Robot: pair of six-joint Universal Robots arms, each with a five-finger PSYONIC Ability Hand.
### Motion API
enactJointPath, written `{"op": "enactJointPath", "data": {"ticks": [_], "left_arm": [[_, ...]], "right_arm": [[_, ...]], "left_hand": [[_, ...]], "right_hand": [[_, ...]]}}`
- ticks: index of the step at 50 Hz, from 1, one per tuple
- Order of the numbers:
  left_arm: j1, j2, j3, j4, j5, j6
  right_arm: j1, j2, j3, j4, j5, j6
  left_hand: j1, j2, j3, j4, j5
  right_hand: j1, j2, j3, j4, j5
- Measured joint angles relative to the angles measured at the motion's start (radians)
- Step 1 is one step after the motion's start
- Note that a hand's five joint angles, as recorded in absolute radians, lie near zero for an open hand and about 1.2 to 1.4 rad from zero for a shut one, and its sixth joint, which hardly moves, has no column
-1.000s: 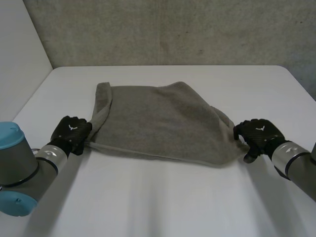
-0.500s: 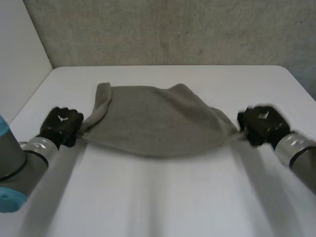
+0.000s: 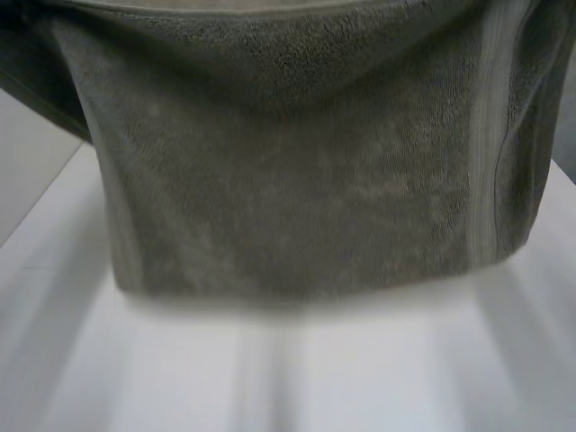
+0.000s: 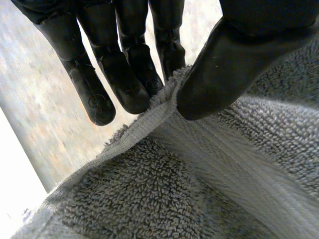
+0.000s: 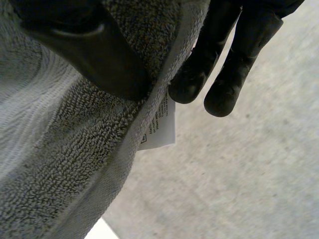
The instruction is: Fold the towel.
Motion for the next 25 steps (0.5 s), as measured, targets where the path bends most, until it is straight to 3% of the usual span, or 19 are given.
{"op": "enactJointPath", "data": {"ticks": [6, 14, 25], "left_arm": [[-0.007, -0.179, 0.051, -0.009, -0.005, 0.006], [-0.016, -0.399, 0.139, -0.001, -0.011, 0.013], [-0.026, -0.611, 0.467, 0.004, -0.086, 0.005]], "right_arm": [[0.070, 0.179, -0.118, 0.044, 0.060, -0.044], [0.167, 0.360, -0.125, 0.030, 0.156, -0.133], [0.212, 0.511, -0.246, -0.238, 0.279, -0.133]], "left_hand": [[0.000, 0.000, 0.000, 0.000, 0.000], [0.000, 0.000, 0.000, 0.000, 0.000], [0.004, 0.000, 0.000, 0.000, 0.000]], "right_hand": [[0.000, 0.000, 0.000, 0.000, 0.000], [0.000, 0.000, 0.000, 0.000, 0.000], [0.000, 0.000, 0.000, 0.000, 0.000]]}}
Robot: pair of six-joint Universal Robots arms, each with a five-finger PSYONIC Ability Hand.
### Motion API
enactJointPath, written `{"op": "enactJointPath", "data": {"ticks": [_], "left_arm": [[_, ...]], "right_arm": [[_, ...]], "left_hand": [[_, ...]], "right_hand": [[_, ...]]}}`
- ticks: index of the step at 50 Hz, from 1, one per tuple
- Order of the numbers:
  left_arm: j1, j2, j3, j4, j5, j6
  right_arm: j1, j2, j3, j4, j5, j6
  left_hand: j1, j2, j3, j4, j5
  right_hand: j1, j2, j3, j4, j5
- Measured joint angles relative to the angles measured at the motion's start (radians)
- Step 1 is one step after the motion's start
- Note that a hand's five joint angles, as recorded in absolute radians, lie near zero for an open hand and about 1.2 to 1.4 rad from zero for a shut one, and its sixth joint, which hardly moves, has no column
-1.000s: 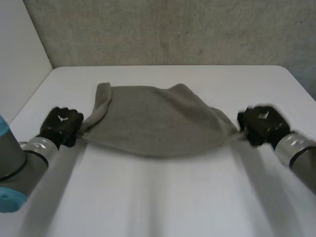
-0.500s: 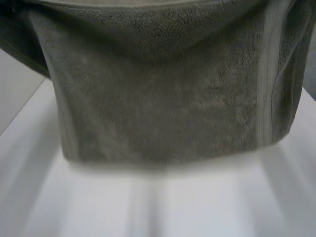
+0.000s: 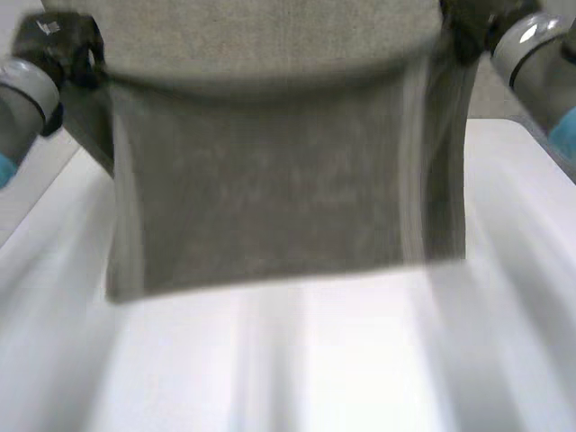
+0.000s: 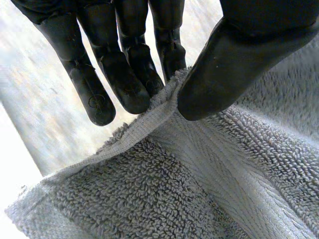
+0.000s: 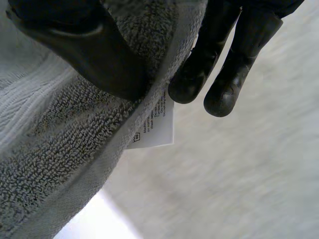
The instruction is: Fold the towel.
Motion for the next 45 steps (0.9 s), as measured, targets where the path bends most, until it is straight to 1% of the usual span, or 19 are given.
{"op": "enactJointPath", "data": {"ticks": [4, 6, 9, 12, 13, 15, 18, 20, 25, 27, 30, 33, 37, 40, 42, 45], "left_arm": [[-0.011, 0.018, 0.126, 0.009, -0.049, -0.016], [-0.016, 0.045, 0.156, 0.016, -0.060, -0.029], [-0.021, 0.098, 0.170, 0.033, -0.069, -0.053], [-0.021, 0.152, 0.129, 0.054, -0.067, -0.072], [-0.021, 0.159, 0.116, 0.057, -0.066, -0.075], [-0.019, 0.185, 0.046, 0.068, -0.057, -0.079], [-0.016, 0.204, -0.046, 0.077, -0.039, -0.079], [-0.013, 0.214, -0.158, 0.091, -0.008, -0.078], [-0.001, 0.219, -0.388, 0.152, 0.061, -0.073], [0.009, 0.211, -0.508, 0.210, 0.087, -0.058], [0.021, 0.193, -0.618, 0.278, 0.103, -0.029], [0.040, 0.146, -0.754, 0.367, 0.113, 0.038], [0.053, 0.101, -0.843, 0.415, 0.115, 0.115], [0.055, 0.090, -0.896, 0.427, 0.112, 0.176], [0.053, 0.102, -0.914, 0.423, 0.111, 0.197], [0.051, 0.173, -0.944, 0.399, 0.110, 0.218]], "right_arm": [[-0.010, -0.016, -0.116, -0.090, 0.029, 0.062], [-0.019, -0.031, -0.155, -0.106, 0.026, 0.094], [-0.036, -0.056, -0.185, -0.100, -0.004, 0.135], [-0.053, -0.074, -0.171, -0.053, -0.064, 0.160], [-0.055, -0.076, -0.167, -0.044, -0.073, 0.161], [-0.061, -0.080, -0.133, 0.005, -0.114, 0.164], [-0.066, -0.081, -0.084, 0.055, -0.148, 0.158], [-0.072, -0.080, -0.012, 0.098, -0.173, 0.142], [-0.086, -0.086, 0.150, 0.124, -0.206, 0.093], [-0.097, -0.093, 0.278, 0.095, -0.227, 0.062], [-0.105, -0.099, 0.409, 0.040, -0.245, 0.037], [-0.112, -0.105, 0.604, -0.073, -0.257, -0.002], [-0.113, -0.111, 0.795, -0.195, -0.253, -0.062], [-0.111, -0.157, 0.950, -0.261, -0.253, -0.111], [-0.112, -0.194, 1.005, -0.275, -0.254, -0.123], [-0.118, -0.289, 1.081, -0.274, -0.257, -0.134]], "left_hand": [[0.000, 0.000, 0.000, 0.000, 0.000], [0.000, 0.000, 0.000, 0.000, 0.000], [0.000, 0.000, 0.000, 0.000, 0.000], [0.000, 0.000, 0.000, 0.000, 0.000], [0.000, 0.000, 0.000, 0.000, 0.000], [0.000, 0.000, 0.000, 0.000, 0.000], [0.000, 0.000, 0.000, 0.000, 0.000], [0.000, 0.000, 0.000, 0.000, 0.000], [0.000, 0.000, 0.000, 0.000, 0.000], [0.000, 0.000, 0.000, 0.000, 0.000], [0.001, 0.000, 0.000, 0.000, 0.000], [0.001, 0.000, 0.000, 0.000, 0.000], [0.001, 0.000, 0.000, 0.000, 0.000], [0.001, 0.000, 0.000, 0.000, 0.000], [0.001, 0.000, 0.000, 0.000, 0.000], [0.001, 0.000, 0.000, 0.000, 0.000]], "right_hand": [[0.000, 0.000, 0.000, 0.000, 0.000], [0.000, 0.000, 0.000, 0.000, 0.000], [0.000, 0.008, 0.000, 0.000, 0.000], [0.000, 0.009, 0.004, 0.000, 0.005], [0.000, 0.009, 0.004, 0.000, 0.006], [0.000, 0.009, 0.005, 0.000, 0.006], [0.000, 0.009, 0.005, 0.000, 0.006], [0.000, 0.009, 0.005, 0.000, 0.006], [0.000, 0.009, 0.005, 0.000, 0.006], [0.000, 0.009, 0.005, 0.000, 0.006], [0.000, 0.009, 0.005, 0.000, 0.006], [0.000, 0.009, 0.005, 0.000, 0.006], [0.000, 0.009, 0.005, 0.000, 0.006], [0.000, 0.009, 0.005, 0.000, 0.006], [0.000, 0.009, 0.005, 0.000, 0.006], [0.000, 0.009, 0.005, 0.000, 0.006]]}}
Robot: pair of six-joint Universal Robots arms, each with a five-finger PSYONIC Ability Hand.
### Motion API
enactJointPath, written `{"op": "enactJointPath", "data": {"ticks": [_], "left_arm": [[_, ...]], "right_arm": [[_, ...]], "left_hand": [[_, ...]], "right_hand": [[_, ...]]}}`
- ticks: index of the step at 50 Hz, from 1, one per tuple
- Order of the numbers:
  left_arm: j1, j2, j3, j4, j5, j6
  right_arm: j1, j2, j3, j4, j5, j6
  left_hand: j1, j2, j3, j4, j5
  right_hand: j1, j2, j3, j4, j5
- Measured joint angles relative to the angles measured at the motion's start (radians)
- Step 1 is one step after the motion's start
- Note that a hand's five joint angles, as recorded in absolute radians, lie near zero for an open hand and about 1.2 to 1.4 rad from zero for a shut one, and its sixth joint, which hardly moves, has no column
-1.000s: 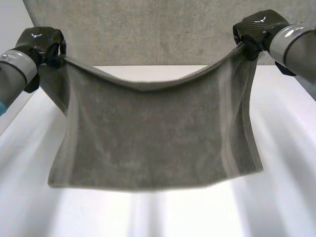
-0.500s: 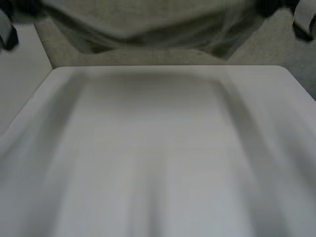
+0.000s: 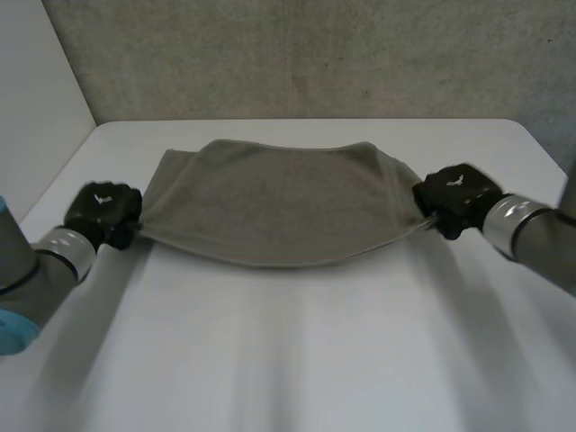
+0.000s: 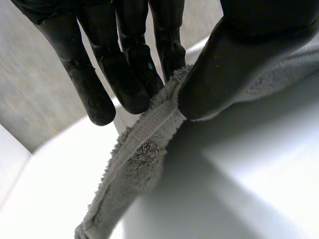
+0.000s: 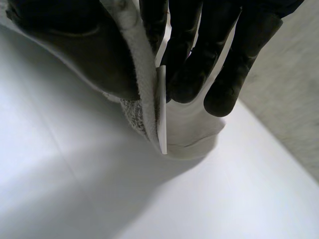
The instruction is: Fold the towel.
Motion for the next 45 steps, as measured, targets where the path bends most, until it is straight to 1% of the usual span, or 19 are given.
{"op": "enactJointPath", "data": {"ticks": [3, 4, 6, 9, 11, 13, 16, 17, 19, 22, 24, 27, 31, 33, 38, 45], "left_arm": [[0.003, 0.107, -0.019, -0.041, 0.000, 0.000], [0.004, 0.131, -0.021, -0.051, 0.000, -0.002], [0.012, 0.224, -0.030, -0.090, 0.002, -0.007], [0.033, 0.359, -0.048, -0.151, 0.013, -0.022], [0.045, 0.427, -0.060, -0.183, 0.029, -0.037], [0.059, 0.489, -0.075, -0.211, 0.060, -0.059], [0.070, 0.529, -0.088, -0.226, 0.103, -0.086], [0.075, 0.542, -0.094, -0.230, 0.130, -0.101], [0.079, 0.547, -0.098, -0.230, 0.158, -0.118], [0.083, 0.504, -0.094, -0.213, 0.193, -0.136], [0.079, 0.445, -0.082, -0.190, 0.203, -0.140], [0.066, 0.329, -0.043, -0.141, 0.205, -0.140], [0.041, 0.159, 0.056, -0.094, 0.197, -0.138], [0.020, 0.026, 0.163, -0.079, 0.192, -0.137], [-0.007, -0.154, 0.338, -0.077, 0.190, -0.136], [-0.026, -0.317, 0.532, -0.090, 0.190, -0.136]], "right_arm": [[-0.031, -0.134, 0.041, 0.036, -0.011, -0.001], [-0.040, -0.159, 0.044, 0.045, -0.015, -0.002], [-0.086, -0.252, 0.051, 0.096, -0.044, -0.003], [-0.170, -0.360, 0.042, 0.188, -0.115, -0.009], [-0.221, -0.397, 0.030, 0.245, -0.167, -0.015], [-0.275, -0.421, 0.016, 0.304, -0.230, -0.024], [-0.314, -0.425, 0.008, 0.343, -0.283, -0.034], [-0.329, -0.419, 0.006, 0.356, -0.308, -0.039], [-0.339, -0.401, 0.003, 0.362, -0.327, -0.045], [-0.339, -0.344, -0.007, 0.355, -0.333, -0.050], [-0.332, -0.300, -0.019, 0.343, -0.322, -0.050], [-0.292, -0.210, -0.059, 0.311, -0.272, -0.046], [-0.220, -0.089, -0.136, 0.267, -0.173, -0.042], [-0.171, -0.001, -0.202, 0.237, -0.097, -0.039], [-0.109, 0.126, -0.308, 0.178, 0.005, -0.023], [-0.047, 0.255, -0.419, 0.078, 0.123, 0.016]], "left_hand": [[0.000, 0.000, 0.000, 0.000, 0.000], [0.000, 0.000, 0.000, 0.000, 0.000], [0.000, 0.000, 0.000, 0.000, 0.000], [0.000, 0.000, 0.000, 0.000, 0.000], [0.003, 0.000, 0.000, 0.000, 0.000], [0.004, 0.000, 0.000, 0.000, 0.000], [0.004, 0.000, 0.000, 0.000, 0.000], [0.004, 0.000, 0.000, 0.000, 0.000], [0.004, 0.000, 0.000, 0.000, 0.000], [0.004, 0.000, 0.000, 0.000, 0.000], [0.004, 0.000, 0.000, 0.000, 0.000], [0.004, 0.000, 0.000, 0.000, 0.000], [0.004, 0.000, 0.000, 0.000, 0.000], [0.004, 0.000, 0.000, 0.000, 0.000], [0.004, 0.000, 0.000, 0.000, 0.000], [0.004, 0.000, 0.000, 0.000, 0.000]], "right_hand": [[0.000, 0.000, 0.000, 0.000, 0.000], [0.000, 0.000, 0.000, 0.000, 0.000], [0.000, 0.000, 0.000, 0.000, 0.000], [0.000, 0.000, 0.000, 0.000, 0.000], [0.000, 0.000, 0.000, 0.000, 0.000], [0.000, 0.000, 0.000, 0.000, 0.000], [0.000, 0.000, 0.000, 0.000, 0.000], [0.000, 0.000, 0.000, 0.000, 0.001], [0.000, 0.000, 0.000, 0.000, 0.002], [0.000, 0.000, 0.000, 0.000, 0.003], [0.000, 0.000, 0.000, 0.000, 0.003], [0.000, 0.000, 0.000, 0.000, 0.003], [0.000, 0.000, 0.000, 0.000, 0.003], [0.000, 0.000, 0.000, 0.000, 0.003], [0.000, 0.000, 0.000, 0.000, 0.003], [0.000, 0.000, 0.000, 0.000, 0.003]]}}
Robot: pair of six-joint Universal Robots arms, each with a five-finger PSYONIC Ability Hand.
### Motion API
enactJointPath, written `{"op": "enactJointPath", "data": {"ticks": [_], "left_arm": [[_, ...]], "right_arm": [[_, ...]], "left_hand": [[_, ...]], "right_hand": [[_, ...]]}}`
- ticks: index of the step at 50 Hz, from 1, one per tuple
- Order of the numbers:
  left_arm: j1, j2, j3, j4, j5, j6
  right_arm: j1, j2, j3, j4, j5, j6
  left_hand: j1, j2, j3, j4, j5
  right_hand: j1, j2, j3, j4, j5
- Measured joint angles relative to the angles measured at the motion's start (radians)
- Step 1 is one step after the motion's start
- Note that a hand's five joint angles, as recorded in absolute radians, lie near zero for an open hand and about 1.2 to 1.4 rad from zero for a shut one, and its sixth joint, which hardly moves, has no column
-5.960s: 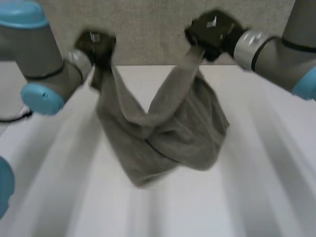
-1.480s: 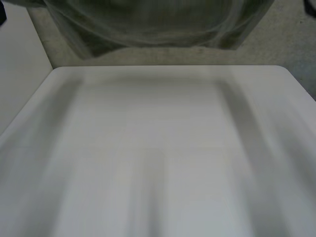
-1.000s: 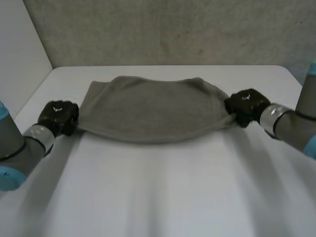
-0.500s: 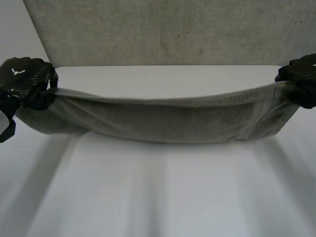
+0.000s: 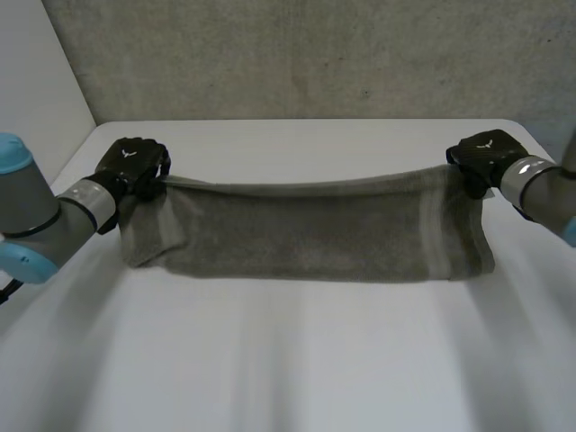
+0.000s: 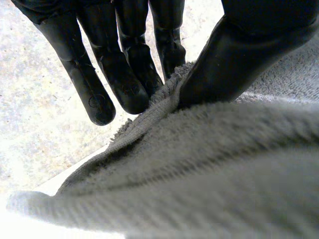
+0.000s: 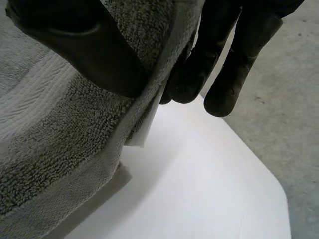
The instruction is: Fold the towel.
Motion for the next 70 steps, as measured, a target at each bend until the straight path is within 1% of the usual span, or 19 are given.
{"op": "enactJointPath", "data": {"ticks": [10, 11, 12, 13, 14, 15, 16, 17, 18, 19, 21, 28, 35, 39, 49, 54, 61, 65, 70], "left_arm": [[-0.006, -0.134, 0.179, 0.010, 0.000, 0.001], [-0.006, -0.142, 0.189, 0.011, 0.000, 0.001], [-0.006, -0.159, 0.210, 0.012, 0.000, 0.000], [-0.006, -0.173, 0.229, 0.013, 0.000, 0.000], [-0.006, -0.180, 0.238, 0.012, 0.000, -0.001], [-0.006, -0.190, 0.252, 0.012, 0.000, -0.001], [-0.006, -0.194, 0.258, 0.011, -0.001, -0.002], [-0.006, -0.202, 0.268, 0.010, -0.001, -0.003], [-0.006, -0.204, 0.271, 0.009, -0.002, -0.003], [-0.006, -0.206, 0.277, 0.007, -0.004, -0.005], [-0.006, -0.204, 0.280, 0.005, -0.007, -0.006], [-0.002, -0.115, 0.254, -0.028, -0.041, -0.024], [0.006, 0.070, 0.143, -0.065, -0.057, -0.080], [0.009, 0.189, 0.017, -0.071, -0.057, -0.105], [-0.001, 0.326, -0.292, -0.073, -0.055, -0.093], [-0.003, 0.332, -0.396, -0.073, -0.056, -0.057], [-0.003, 0.314, -0.450, -0.070, -0.066, -0.005], [-0.003, 0.300, -0.460, -0.069, -0.084, 0.007], [-0.003, 0.292, -0.467, -0.066, -0.103, 0.009]], "right_arm": [[0.052, 0.074, -0.043, -0.094, 0.090, 0.011], [0.054, 0.076, -0.043, -0.099, 0.092, 0.012], [0.060, 0.081, -0.042, -0.111, 0.098, 0.012], [0.065, 0.084, -0.042, -0.120, 0.104, 0.013], [0.067, 0.086, -0.041, -0.126, 0.108, 0.014], [0.071, 0.089, -0.040, -0.134, 0.116, 0.016], [0.072, 0.089, -0.040, -0.137, 0.120, 0.017], [0.075, 0.090, -0.040, -0.141, 0.127, 0.019], [0.076, 0.090, -0.041, -0.144, 0.130, 0.020], [0.078, 0.089, -0.041, -0.147, 0.137, 0.022], [0.079, 0.084, -0.045, -0.149, 0.145, 0.026], [0.074, 0.002, -0.051, -0.145, 0.153, 0.084], [0.065, -0.165, -0.001, -0.136, 0.148, 0.189], [0.063, -0.274, 0.095, -0.131, 0.135, 0.221], [0.065, -0.376, 0.340, -0.083, 0.056, 0.130], [0.069, -0.369, 0.418, -0.036, 0.011, 0.061], [0.081, -0.281, 0.403, -0.003, -0.072, 0.040], [0.107, -0.163, 0.304, 0.038, -0.091, 0.051], [0.152, 0.011, 0.103, 0.140, -0.054, 0.063]], "left_hand": [[-0.005, -0.011, -0.013, -0.021, -0.005], [-0.032, -0.036, -0.040, -0.062, -0.027], [-0.222, -0.256, -0.242, -0.281, -0.226], [-0.411, -0.446, -0.441, -0.471, -0.414], [-0.514, -0.548, -0.541, -0.593, -0.519], [-0.719, -0.745, -0.737, -0.772, -0.725], [-0.813, -0.835, -0.828, -0.884, -0.838], [-0.939, -0.957, -0.953, -1.010, -0.953], [-0.980, -0.992, -0.988, -1.044, -0.999], [-1.010, -1.036, -1.036, -1.090, -1.045], [-1.010, -1.043, -1.048, -1.099, -1.051], [-1.010, -1.043, -1.048, -1.099, -1.051], [-1.010, -1.046, -1.048, -1.099, -1.051], [-1.010, -1.046, -1.048, -1.099, -1.051], [-1.010, -1.044, -1.047, -1.099, -1.045], [-1.010, -1.044, -1.046, -1.098, -1.030], [-1.010, -1.044, -1.046, -1.098, -1.029], [-1.010, -1.044, -1.046, -1.099, -1.029], [-1.010, -1.044, -1.046, -1.099, -1.030]], "right_hand": [[0.000, 0.000, 0.000, 0.000, 0.000], [0.000, 0.000, 0.000, 0.000, 0.000], [-0.034, -0.032, -0.040, -0.039, -0.043], [-0.093, -0.090, -0.099, -0.095, -0.105], [-0.197, -0.195, -0.213, -0.206, -0.221], [-0.398, -0.396, -0.411, -0.402, -0.407], [-0.481, -0.479, -0.491, -0.481, -0.513], [-0.681, -0.683, -0.687, -0.675, -0.705], [-0.777, -0.782, -0.765, -0.753, -0.813], [-0.947, -0.952, -0.869, -0.944, -1.012], [-1.056, -1.057, -0.869, -1.068, -1.119], [-1.092, -1.064, -0.869, -1.085, -1.121], [-1.097, -1.064, -0.869, -1.085, -1.121], [-1.097, -1.065, -0.869, -1.085, -1.121], [-1.097, -1.064, -0.869, -1.085, -1.121], [-0.949, -0.935, -0.887, -0.954, -0.956], [-0.919, -0.915, -0.887, -0.919, -0.915], [-0.864, -0.849, -0.874, -0.874, -0.869], [-0.820, -0.817, -0.846, -0.841, -0.837]]}}
